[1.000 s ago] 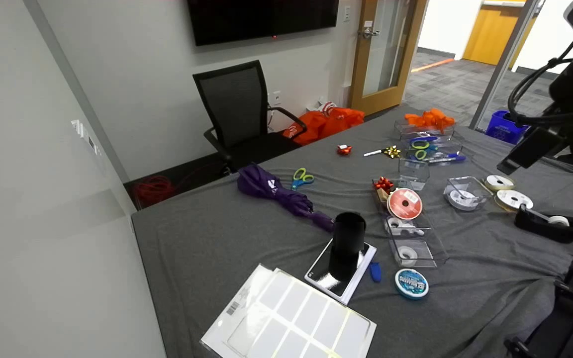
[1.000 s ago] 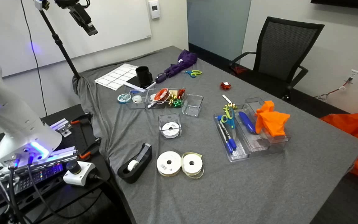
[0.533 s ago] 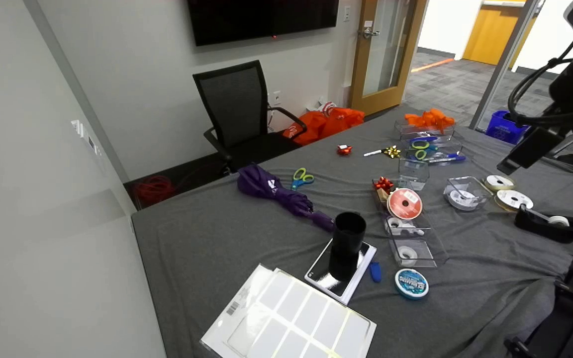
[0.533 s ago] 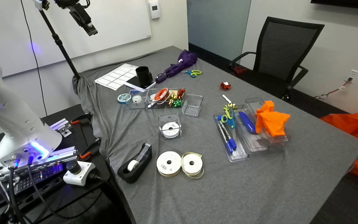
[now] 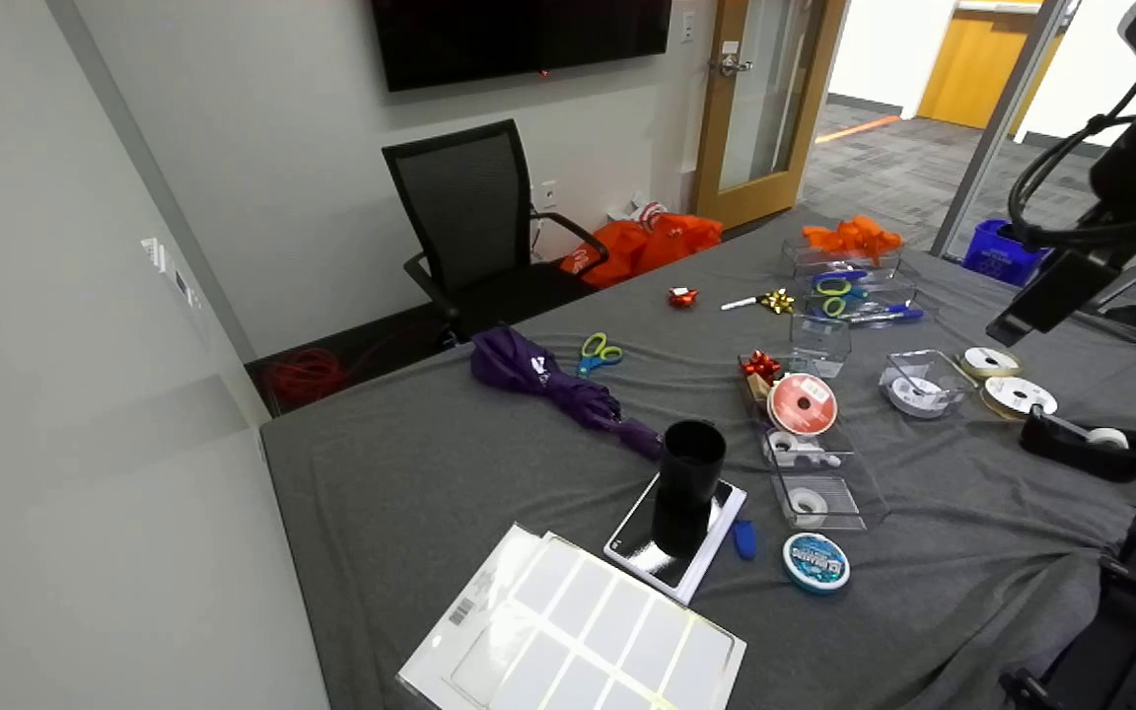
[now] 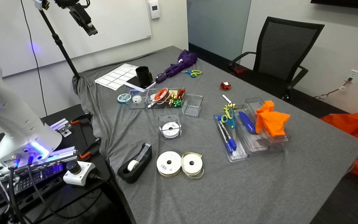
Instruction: Move the red disc to the empty container.
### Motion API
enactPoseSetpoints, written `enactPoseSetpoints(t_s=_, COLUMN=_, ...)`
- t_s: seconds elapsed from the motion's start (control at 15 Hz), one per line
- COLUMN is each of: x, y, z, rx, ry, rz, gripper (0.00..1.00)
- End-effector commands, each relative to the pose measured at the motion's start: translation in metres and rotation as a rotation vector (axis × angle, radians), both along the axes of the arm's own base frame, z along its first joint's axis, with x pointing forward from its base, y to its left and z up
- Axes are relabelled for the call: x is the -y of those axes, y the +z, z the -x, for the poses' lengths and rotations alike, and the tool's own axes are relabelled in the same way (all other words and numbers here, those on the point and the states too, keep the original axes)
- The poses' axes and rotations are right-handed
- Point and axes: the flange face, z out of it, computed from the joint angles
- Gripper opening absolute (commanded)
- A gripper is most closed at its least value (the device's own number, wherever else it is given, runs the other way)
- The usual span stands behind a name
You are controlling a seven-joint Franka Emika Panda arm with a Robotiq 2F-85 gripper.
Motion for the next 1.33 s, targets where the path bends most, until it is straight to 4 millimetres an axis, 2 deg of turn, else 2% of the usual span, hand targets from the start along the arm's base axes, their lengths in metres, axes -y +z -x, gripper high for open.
enactPoseSetpoints(t_s=0.0, x=0.012, y=0.007, z=-0.010, rx=-0.031, ry=0.026, rz=-0.018, gripper=1.00)
enactPoseSetpoints(t_s=0.4, x=0.052, y=0.022, z=-0.039, rx=-0.087, ry=0.084, rz=-0.102, gripper=1.00)
enactPoseSetpoints(t_s=0.67, x=0.072, y=0.019, z=-0.076, rx=-0.142, ry=0.086, rz=-0.172, gripper=1.00)
enactPoseSetpoints(t_s=1.0, x=0.081, y=0.007, z=-0.131, rx=-0.199, ry=0.116, rz=-0.219, gripper=1.00)
enactPoseSetpoints(t_s=1.27, x=0.094, y=0.005, z=-0.167, rx=-0.238, ry=0.170, rz=-0.235, gripper=1.00)
